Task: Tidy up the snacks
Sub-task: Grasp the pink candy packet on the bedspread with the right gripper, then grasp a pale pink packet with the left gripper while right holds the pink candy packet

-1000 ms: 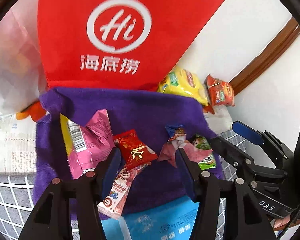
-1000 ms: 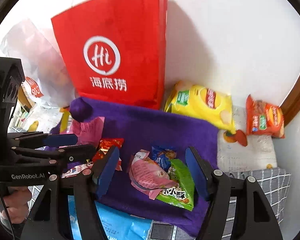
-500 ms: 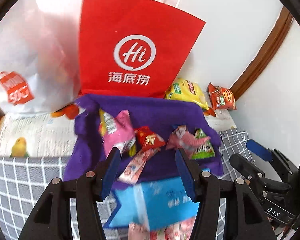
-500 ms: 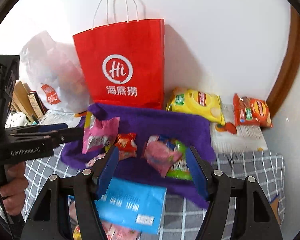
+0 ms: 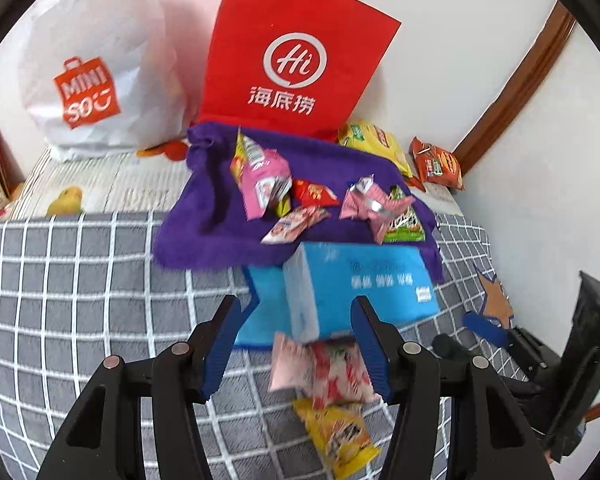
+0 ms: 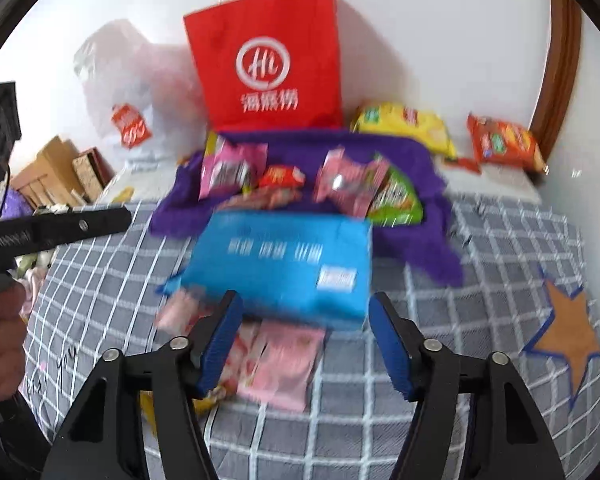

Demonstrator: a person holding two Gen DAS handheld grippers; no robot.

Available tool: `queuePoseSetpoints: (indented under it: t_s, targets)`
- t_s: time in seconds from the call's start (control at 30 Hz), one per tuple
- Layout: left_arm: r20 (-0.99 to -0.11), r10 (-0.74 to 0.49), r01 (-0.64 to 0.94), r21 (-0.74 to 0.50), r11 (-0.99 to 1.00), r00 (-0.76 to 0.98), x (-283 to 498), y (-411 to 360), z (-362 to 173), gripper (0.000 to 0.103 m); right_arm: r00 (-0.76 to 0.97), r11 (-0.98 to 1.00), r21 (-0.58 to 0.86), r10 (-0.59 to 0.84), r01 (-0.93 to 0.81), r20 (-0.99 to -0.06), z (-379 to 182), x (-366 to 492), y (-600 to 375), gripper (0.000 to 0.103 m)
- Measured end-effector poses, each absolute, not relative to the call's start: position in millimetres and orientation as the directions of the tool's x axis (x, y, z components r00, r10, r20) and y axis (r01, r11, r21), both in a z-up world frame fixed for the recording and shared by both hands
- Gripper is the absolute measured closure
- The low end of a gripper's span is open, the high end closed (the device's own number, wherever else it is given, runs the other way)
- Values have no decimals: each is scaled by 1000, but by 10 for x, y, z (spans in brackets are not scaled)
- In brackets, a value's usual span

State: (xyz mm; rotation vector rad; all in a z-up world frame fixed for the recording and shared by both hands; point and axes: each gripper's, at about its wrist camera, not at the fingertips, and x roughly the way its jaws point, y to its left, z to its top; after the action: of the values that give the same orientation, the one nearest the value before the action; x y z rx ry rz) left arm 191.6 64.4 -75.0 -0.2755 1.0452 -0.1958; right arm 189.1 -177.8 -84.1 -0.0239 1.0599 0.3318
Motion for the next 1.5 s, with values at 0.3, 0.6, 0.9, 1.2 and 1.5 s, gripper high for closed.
queuePoseSetpoints:
  t_s: [0.3, 0.6, 0.9, 1.2, 1.5]
  targets:
    - [-836, -264, -29, -316, 948, 481, 1589, 836, -1062, 48, 370, 955, 159, 246, -249, -896, -1386, 1763, -1665, 47]
    - [-836, -294, -39, -351, 936, 463, 1546, 855, -1247, 48, 389, 953, 93, 205, -289, -898, -1592, 1787, -1576, 64]
    - [-875, -245, -12, -274, 962, 418, 1740, 549, -1473, 48, 424, 951, 62, 193, -305, -885, -1489, 1699, -1967, 66]
    - [-894, -227, 52, -225, 973, 387, 1795, 293, -1656, 46, 468, 953, 56, 197, -298, -861, -1628, 1651, -2080, 64]
    - [-906, -184, 122, -148, 981, 380, 1822, 42, -1699, 31, 467, 951, 73, 213, -300, -858, -1634, 1687, -2091, 63]
